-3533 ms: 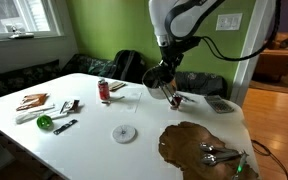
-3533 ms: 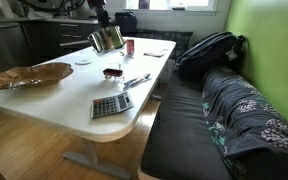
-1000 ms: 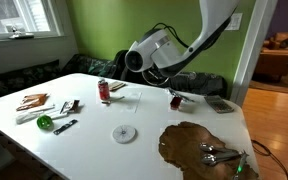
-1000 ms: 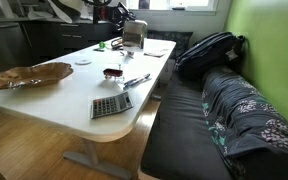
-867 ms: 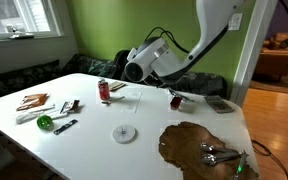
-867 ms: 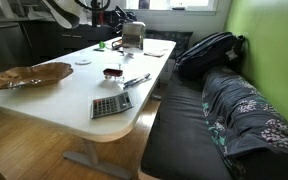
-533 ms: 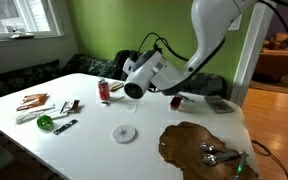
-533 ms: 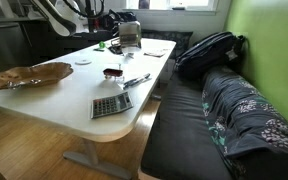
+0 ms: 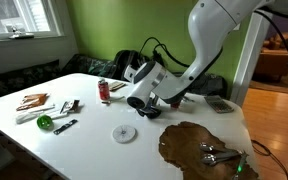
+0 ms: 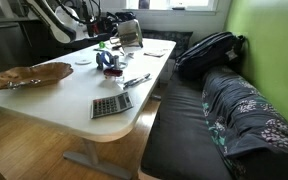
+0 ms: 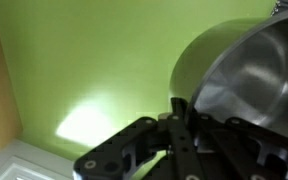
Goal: Pour the content in the pot on the table
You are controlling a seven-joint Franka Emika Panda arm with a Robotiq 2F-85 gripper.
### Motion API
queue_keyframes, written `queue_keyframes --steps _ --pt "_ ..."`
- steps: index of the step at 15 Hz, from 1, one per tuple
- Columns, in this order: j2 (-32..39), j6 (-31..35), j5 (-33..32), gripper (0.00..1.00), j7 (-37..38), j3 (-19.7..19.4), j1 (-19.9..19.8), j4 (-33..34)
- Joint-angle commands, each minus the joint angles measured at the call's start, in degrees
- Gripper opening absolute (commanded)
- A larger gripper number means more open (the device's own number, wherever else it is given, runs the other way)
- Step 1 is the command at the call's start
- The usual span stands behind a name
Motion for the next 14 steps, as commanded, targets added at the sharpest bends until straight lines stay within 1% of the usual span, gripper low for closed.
queue_keyframes --steps 1,4,5,9,14 --pt "-0.95 -3.10 0.64 0.01 -0.90 2.02 -2.80 1.67" --pt "-3.72 -0.51 5.20 0.01 -0.23 4.61 -6.13 2.84" --pt "-5.28 1.47 7.07 0.01 -0.16 5.70 -7.59 2.83" --pt "-10.87 11.18 15.12 0.01 -0.18 8.38 -11.71 2.49" --pt "-17.09 24.01 27.85 0.01 -0.10 9.51 -14.43 0.60"
